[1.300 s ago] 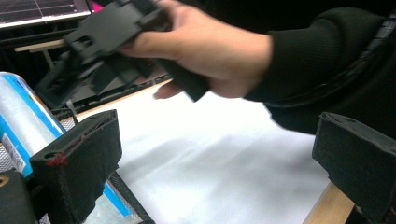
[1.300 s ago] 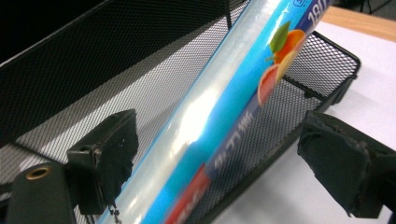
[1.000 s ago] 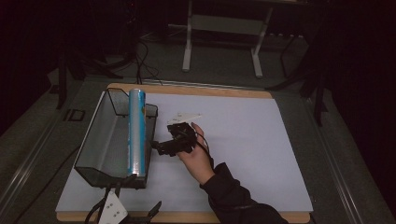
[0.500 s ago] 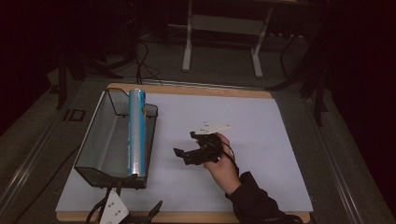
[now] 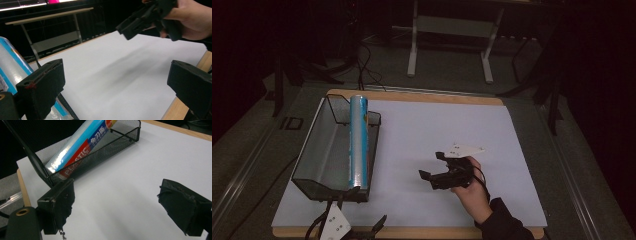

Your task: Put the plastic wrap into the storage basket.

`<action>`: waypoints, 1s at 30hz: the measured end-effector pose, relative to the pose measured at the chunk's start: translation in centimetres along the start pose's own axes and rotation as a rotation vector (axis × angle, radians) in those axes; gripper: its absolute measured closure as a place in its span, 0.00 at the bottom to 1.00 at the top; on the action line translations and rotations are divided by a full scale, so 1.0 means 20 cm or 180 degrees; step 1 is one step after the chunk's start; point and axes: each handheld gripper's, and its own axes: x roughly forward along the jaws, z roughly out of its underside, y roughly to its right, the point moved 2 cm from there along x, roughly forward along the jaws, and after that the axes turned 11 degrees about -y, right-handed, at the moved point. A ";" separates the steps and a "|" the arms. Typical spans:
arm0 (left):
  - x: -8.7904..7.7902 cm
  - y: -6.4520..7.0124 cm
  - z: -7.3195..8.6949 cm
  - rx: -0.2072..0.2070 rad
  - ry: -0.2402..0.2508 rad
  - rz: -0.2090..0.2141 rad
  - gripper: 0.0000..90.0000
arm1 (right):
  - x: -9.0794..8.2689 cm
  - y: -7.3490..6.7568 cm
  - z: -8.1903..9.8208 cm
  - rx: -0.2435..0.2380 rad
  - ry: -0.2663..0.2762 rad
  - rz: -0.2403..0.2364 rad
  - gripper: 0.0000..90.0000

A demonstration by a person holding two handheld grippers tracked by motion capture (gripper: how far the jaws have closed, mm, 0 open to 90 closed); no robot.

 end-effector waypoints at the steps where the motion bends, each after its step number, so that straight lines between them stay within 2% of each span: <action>1: 0.00 0.00 0.00 0.0000 -0.0001 0.0004 0.02 | -0.01 0.00 0.01 0.0000 0.0006 0.0006 0.15; 8: 0.00 0.00 0.00 0.0001 -0.0004 0.0005 0.02 | -0.07 0.00 0.09 0.0054 0.0010 0.0011 0.15; 12: 0.00 0.00 0.00 0.0008 -0.0010 0.0004 0.02 | -0.12 0.00 0.14 -0.0004 -0.0013 0.0085 0.15; 16: 0.00 0.00 0.00 0.0004 -0.0007 0.0004 0.02 | -0.17 -0.01 0.18 -0.0016 0.0068 0.0167 0.15; 21: 0.00 0.00 0.00 0.0005 0.0000 0.0000 0.02 | -0.21 -0.01 0.22 -0.0001 0.0093 0.0163 0.15; 26: 0.00 0.00 0.00 -0.0002 -0.0014 -0.0007 0.02 | -0.25 0.00 0.27 -0.0016 0.0139 0.0247 0.15; 30: 0.00 0.00 0.00 0.0010 -0.0010 -0.0009 0.02 | -0.26 0.00 0.30 -0.0003 0.0093 0.0277 0.15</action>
